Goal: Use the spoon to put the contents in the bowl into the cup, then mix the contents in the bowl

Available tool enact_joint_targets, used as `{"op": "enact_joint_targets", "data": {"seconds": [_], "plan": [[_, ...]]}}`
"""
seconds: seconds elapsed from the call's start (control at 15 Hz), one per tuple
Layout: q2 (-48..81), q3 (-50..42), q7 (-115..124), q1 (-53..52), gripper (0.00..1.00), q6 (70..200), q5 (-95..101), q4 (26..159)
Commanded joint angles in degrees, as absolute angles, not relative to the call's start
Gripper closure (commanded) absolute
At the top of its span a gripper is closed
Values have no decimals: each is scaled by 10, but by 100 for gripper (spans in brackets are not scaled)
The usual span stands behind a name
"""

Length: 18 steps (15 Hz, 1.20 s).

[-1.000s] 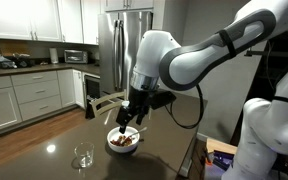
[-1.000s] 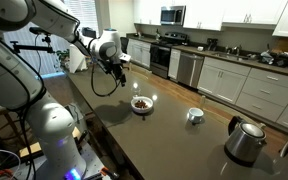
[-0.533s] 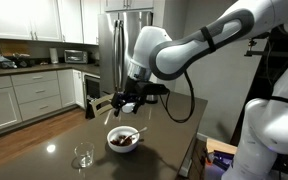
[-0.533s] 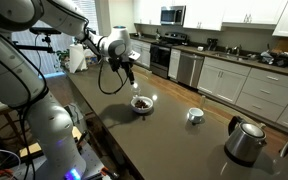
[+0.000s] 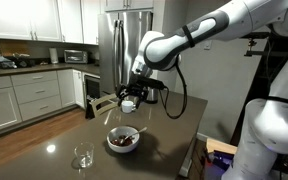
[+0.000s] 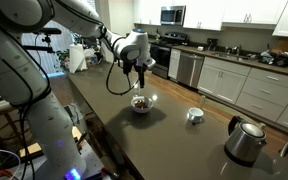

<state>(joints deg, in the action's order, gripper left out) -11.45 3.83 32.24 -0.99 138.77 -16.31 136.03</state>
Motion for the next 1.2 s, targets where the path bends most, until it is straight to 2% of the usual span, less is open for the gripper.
{"op": "enact_joint_targets", "data": {"seconds": [0.0,0.53,1.13], "plan": [[-110,1,255,-9,0,1382,-256,1372],[-103,-80,128,15,0,1378,-400,1414],[-93,-70,132,21,0,1373,-395,1405]]}}
